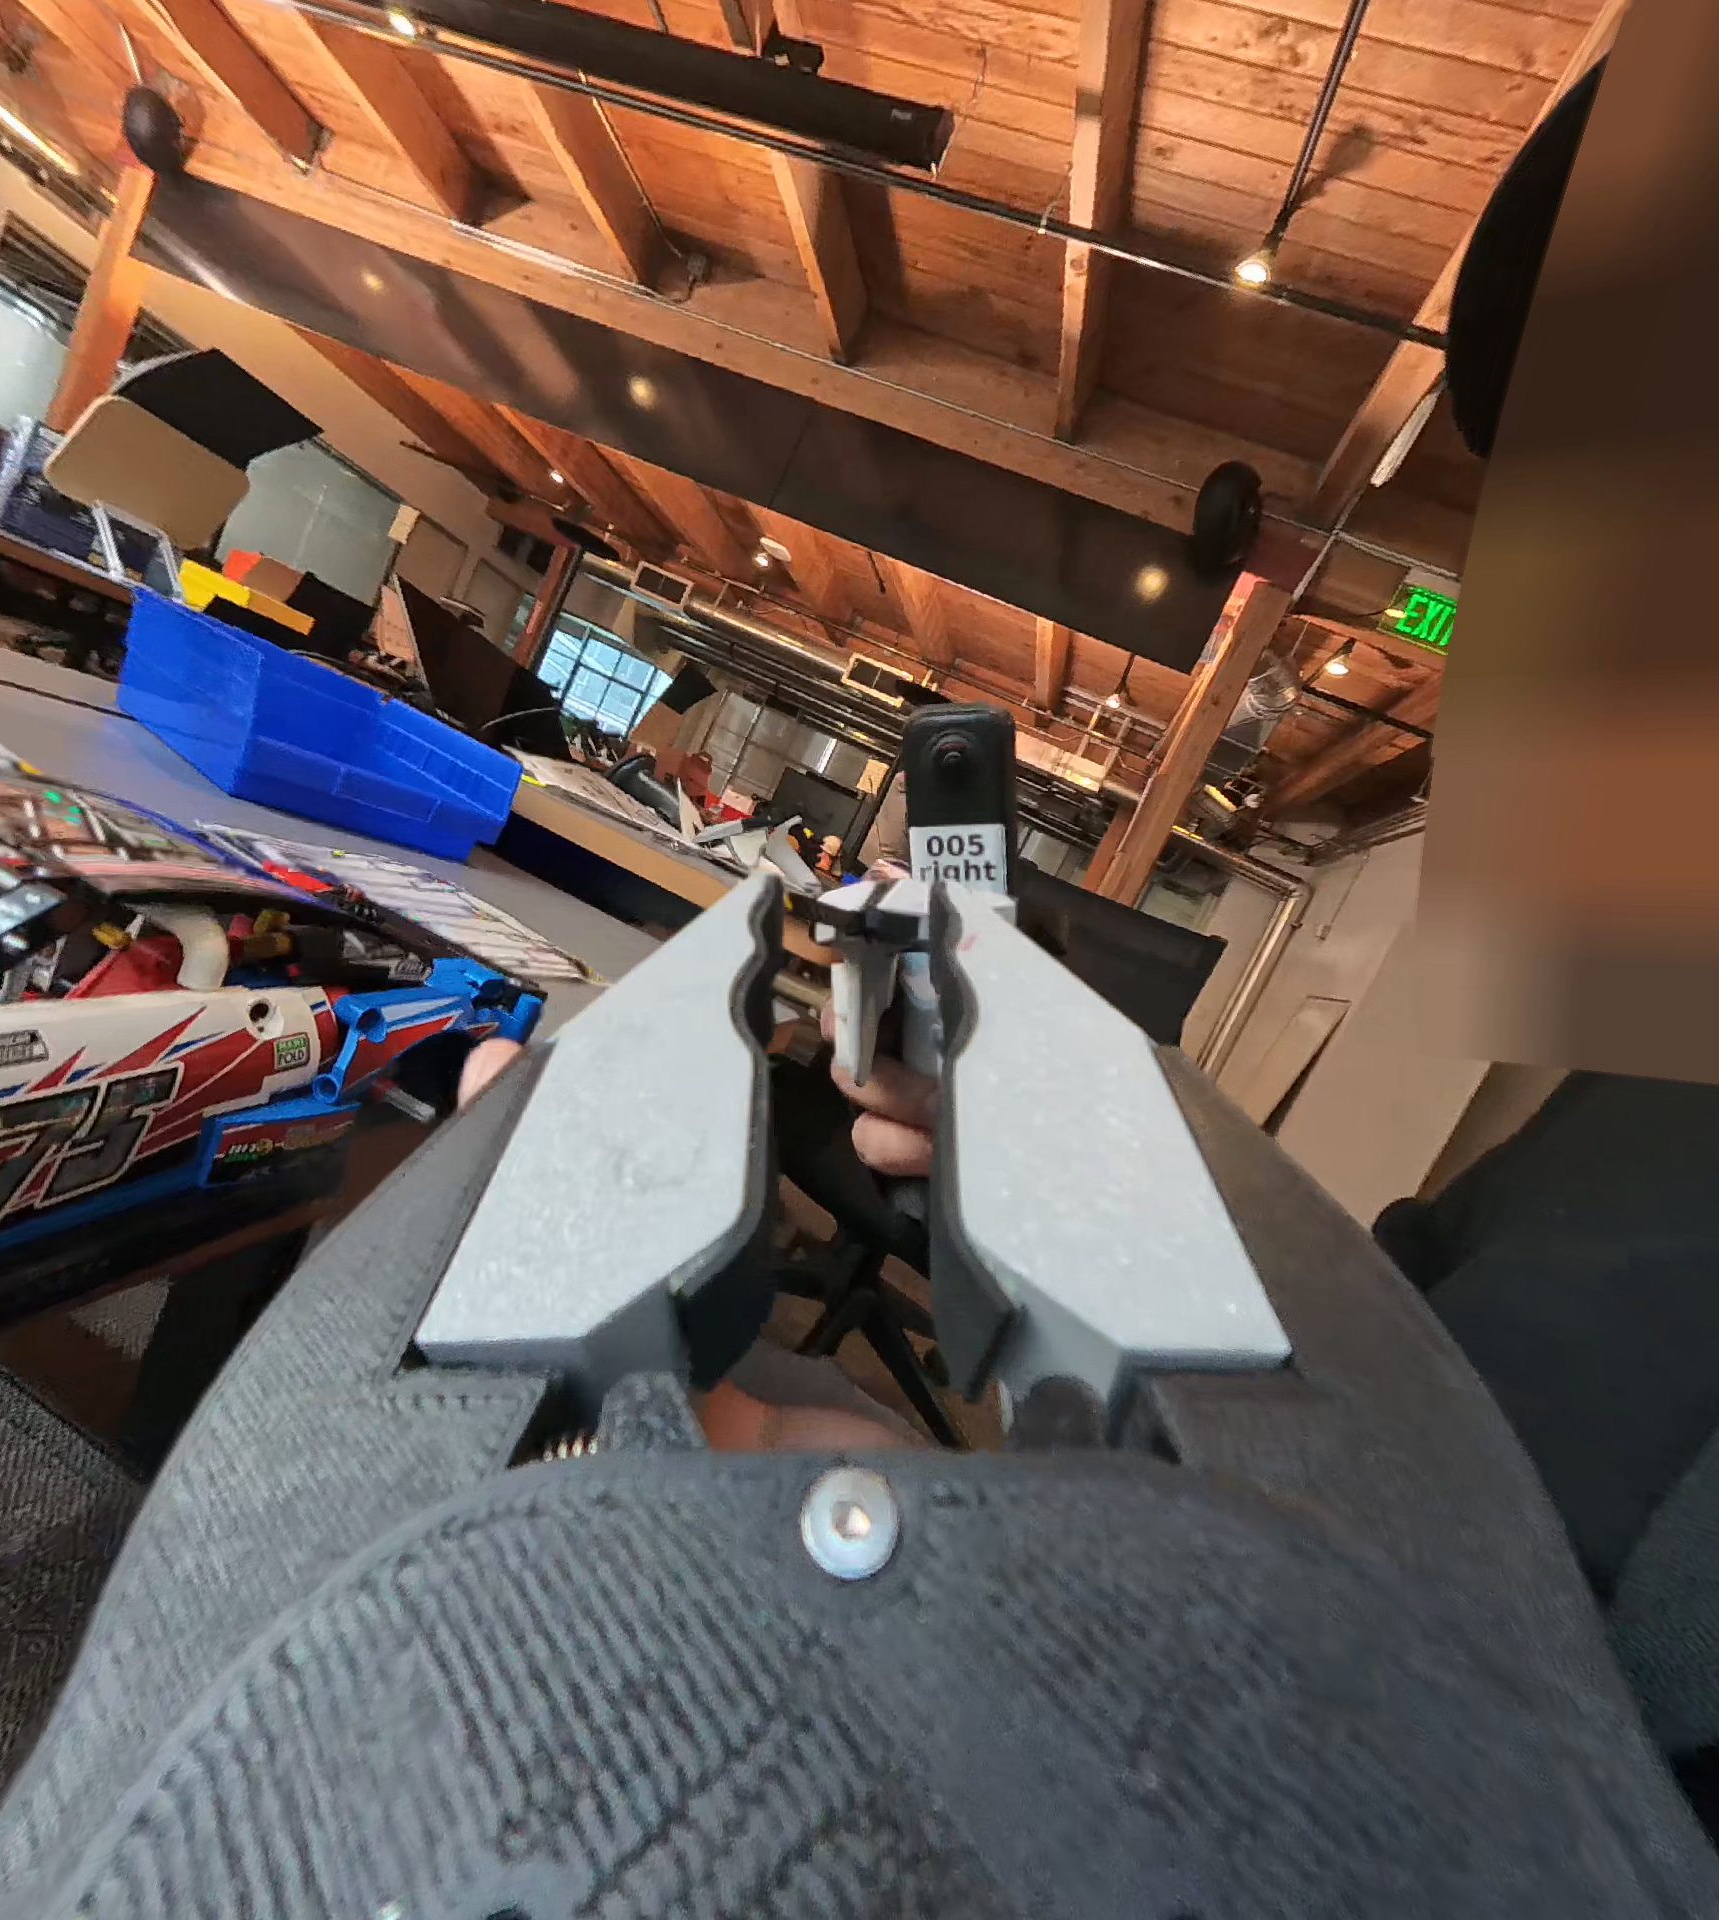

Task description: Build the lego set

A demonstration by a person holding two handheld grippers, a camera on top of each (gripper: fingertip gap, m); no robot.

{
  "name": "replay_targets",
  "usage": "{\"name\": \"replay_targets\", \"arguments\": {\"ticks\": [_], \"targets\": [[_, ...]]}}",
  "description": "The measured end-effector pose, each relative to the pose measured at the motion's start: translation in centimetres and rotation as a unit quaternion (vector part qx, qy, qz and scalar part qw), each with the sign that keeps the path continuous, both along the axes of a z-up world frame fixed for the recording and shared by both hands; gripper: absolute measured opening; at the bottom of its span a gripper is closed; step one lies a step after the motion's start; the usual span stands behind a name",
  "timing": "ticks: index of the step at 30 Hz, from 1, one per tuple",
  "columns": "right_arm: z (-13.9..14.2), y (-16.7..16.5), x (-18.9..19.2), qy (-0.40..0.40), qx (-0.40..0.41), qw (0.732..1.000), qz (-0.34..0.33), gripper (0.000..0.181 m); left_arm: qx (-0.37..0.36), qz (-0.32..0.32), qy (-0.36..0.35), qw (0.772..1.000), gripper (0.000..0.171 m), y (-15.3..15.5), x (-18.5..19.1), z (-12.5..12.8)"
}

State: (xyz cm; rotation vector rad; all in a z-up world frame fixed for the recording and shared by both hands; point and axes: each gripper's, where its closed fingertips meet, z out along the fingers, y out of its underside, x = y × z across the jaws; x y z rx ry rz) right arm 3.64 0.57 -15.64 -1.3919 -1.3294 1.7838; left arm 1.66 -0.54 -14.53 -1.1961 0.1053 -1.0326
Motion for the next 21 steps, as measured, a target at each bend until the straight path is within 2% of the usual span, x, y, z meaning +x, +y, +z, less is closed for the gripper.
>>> {"name": "replay_targets", "arguments": {"ticks": [4, 7, 8, 11, 13, 14, 17, 18, 19, 21], "targets": [[-0.9, -1.1, -0.1, -0.009, 0.002, 1.0, 0.025, 0.0, -0.022, 0.022, 0.006, 1.0, 0.002, 0.5, -0.8, -1.0], [-1.1, -1.1, 0.0, -0.008, -0.006, 0.999, 0.031, 0.0, -0.024, 0.015, 0.016, 0.999, 0.0, 0.3, -1.0, -1.7], [-0.9, -0.9, 0.1, -0.001, -0.019, 0.999, 0.033, 0.0, -0.027, 0.024, -0.005, 0.999, 0.016, 0.4, -1.8, -1.7], [-0.8, 1.2, 1.1, 0.015, -0.064, 0.998, 0.015, 0.0, -0.02, 0.006, -0.067, 0.998, 0.036, 0.0, -4.3, -0.9], [-1.3, 1.9, 1.6, 0.006, -0.067, 0.998, 0.009, 0.0, -0.027, 0.002, -0.047, 0.999, 0.074, 0.1, -4.5, -1.2], [-2.0, 2.0, 1.7, -0.011, -0.059, 0.998, 0.008, 0.0, -0.035, 0.011, -0.033, 0.999, 0.075, 0.5, -4.5, -1.6], [-5.3, 3.1, 0.9, -0.071, -0.007, 0.997, -0.025, 0.0, -0.051, 0.039, 0.027, 0.998, 0.078, 1.8, -4.8, -4.9], [-5.9, 3.3, 0.5, -0.079, -0.002, 0.996, -0.027, 0.0, -0.07, 0.047, 0.057, 0.995, 0.09, 2.4, -4.9, -6.9], [-6.3, 3.4, 0.1, -0.081, 0.001, 0.996, -0.026, 0.0, -0.108, 0.068, 0.075, 0.989, 0.083, 3.2, -5.6, -9.1], [-7.2, 3.8, -0.7, -0.086, 0.025, 0.996, -0.027, 0.0, -0.13, 0.09, 0.09, 0.983, 0.058, 4.0, -6.3, -12.1]]}}
